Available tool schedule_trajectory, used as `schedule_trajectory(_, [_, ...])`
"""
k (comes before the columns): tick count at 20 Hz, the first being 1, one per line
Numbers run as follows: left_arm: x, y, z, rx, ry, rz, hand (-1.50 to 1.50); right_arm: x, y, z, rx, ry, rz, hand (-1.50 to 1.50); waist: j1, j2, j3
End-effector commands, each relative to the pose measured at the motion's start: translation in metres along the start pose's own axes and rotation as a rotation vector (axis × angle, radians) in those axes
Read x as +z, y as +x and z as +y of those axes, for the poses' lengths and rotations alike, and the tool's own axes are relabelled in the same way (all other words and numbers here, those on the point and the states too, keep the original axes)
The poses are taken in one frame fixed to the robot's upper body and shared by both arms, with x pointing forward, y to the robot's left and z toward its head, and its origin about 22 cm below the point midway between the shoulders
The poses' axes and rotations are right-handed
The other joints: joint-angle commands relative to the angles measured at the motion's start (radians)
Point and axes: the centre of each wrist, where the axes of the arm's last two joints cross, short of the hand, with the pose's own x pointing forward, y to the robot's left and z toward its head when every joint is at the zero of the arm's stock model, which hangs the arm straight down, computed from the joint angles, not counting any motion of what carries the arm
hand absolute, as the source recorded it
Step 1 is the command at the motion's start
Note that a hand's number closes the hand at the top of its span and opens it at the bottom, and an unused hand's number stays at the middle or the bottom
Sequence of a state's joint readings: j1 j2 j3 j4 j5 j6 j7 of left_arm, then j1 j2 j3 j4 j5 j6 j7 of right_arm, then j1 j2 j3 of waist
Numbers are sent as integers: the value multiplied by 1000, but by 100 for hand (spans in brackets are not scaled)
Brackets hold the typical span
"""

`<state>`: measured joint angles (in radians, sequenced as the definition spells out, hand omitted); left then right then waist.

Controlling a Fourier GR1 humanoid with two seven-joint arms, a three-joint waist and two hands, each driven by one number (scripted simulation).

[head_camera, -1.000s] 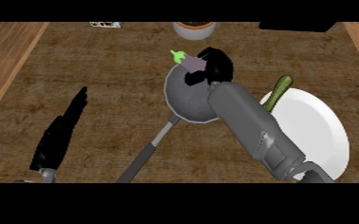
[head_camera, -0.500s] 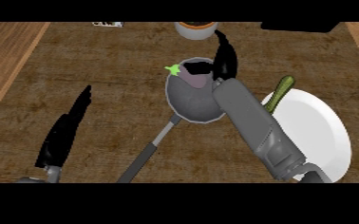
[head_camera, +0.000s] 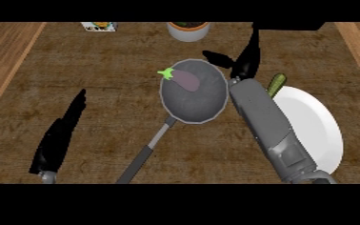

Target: Pick the eggplant from the plate and place it in the pan

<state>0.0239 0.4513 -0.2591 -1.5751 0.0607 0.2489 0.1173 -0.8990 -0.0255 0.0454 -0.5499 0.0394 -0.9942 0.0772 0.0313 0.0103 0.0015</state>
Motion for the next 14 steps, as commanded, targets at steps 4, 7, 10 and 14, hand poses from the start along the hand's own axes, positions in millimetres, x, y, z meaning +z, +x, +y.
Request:
schedule_trajectory(4, [-2, -11, 9, 6, 53, 38, 0, -14, -50, -62, -58, -94, -42, -150, -61, -20, -2])
schedule_trajectory(7, [8, -23, -4, 11, 25, 40, 0, -25, -71, -101, -38, -126, -83, -150, -47, -14, -2])
schedule_trajectory(10, [13, -20, 5, 10, 38, 46, 0, -2, -90, -131, -13, -119, -101, -150, -59, -21, -3])
schedule_trajectory(14, [9, -14, 8, 15, 37, 33, 0, 10, -94, -181, 2, -108, -78, -150, -52, -17, -3])
